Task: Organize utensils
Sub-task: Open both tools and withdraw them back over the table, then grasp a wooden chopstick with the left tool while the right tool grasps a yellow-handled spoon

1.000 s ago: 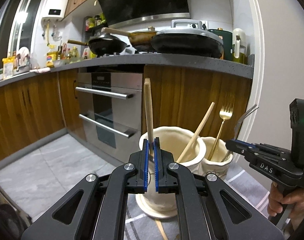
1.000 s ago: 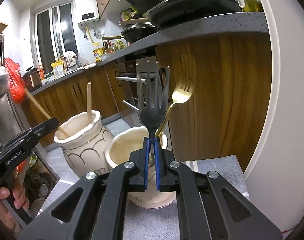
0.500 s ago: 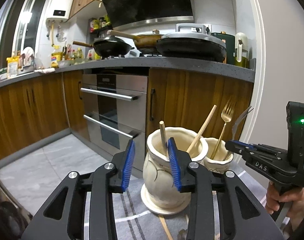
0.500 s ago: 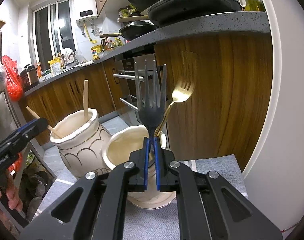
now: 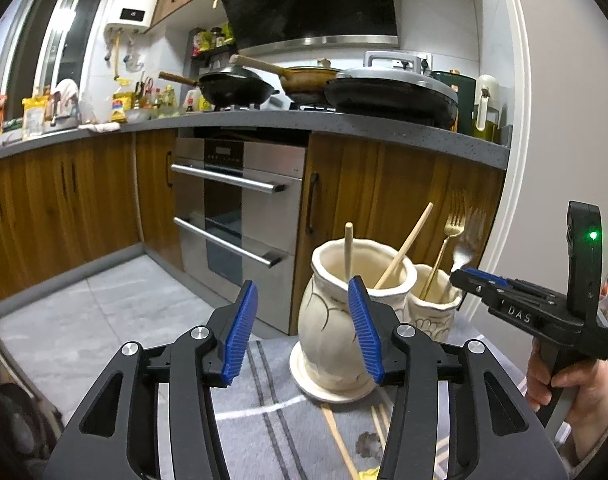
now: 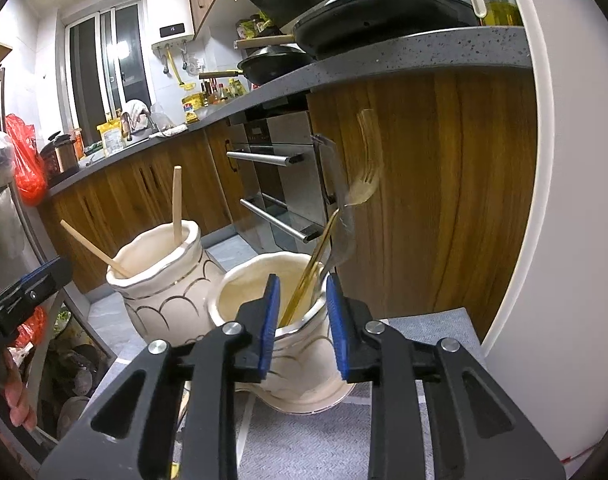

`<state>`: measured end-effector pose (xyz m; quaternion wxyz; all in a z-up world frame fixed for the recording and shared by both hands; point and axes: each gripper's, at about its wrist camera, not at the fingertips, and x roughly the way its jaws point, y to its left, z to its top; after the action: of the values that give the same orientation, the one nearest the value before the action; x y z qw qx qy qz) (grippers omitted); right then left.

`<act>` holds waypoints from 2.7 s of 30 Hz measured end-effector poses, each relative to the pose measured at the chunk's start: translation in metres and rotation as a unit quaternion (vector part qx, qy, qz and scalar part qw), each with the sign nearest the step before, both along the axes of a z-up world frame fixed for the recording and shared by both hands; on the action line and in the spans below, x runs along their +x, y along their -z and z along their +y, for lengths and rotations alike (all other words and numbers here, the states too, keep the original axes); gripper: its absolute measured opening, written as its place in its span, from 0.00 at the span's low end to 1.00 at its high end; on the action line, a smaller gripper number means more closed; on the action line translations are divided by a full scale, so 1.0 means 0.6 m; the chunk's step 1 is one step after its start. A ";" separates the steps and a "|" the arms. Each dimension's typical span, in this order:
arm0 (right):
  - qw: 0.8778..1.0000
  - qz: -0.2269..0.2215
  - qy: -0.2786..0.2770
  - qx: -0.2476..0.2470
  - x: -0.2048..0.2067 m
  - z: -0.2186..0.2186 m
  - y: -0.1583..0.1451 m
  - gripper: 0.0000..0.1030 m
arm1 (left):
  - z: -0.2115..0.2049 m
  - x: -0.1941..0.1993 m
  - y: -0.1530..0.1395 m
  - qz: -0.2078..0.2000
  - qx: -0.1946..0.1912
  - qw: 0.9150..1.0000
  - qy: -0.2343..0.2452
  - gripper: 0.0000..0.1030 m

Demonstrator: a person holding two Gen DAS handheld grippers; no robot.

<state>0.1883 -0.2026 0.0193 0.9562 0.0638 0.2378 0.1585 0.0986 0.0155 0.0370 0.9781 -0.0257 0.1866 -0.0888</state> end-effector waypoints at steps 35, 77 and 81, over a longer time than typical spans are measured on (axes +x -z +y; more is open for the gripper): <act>0.980 0.128 -0.117 -0.099 -0.190 0.048 0.111 0.95 | 0.017 -0.130 0.134 0.180 0.044 0.983 -0.018 0.93; 0.963 0.168 -0.148 -0.148 -0.184 0.043 0.143 0.10 | -0.091 -0.068 0.190 0.279 0.099 0.955 0.031 0.37; 0.963 0.168 -0.150 -0.146 -0.184 0.043 0.145 0.10 | -0.089 -0.053 0.190 0.275 0.109 0.955 0.025 0.07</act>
<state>0.0777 -0.1770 -0.0677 0.8667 -0.0871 0.4222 0.2511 0.0669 -0.0377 -0.0769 0.8833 0.0621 0.4574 -0.0819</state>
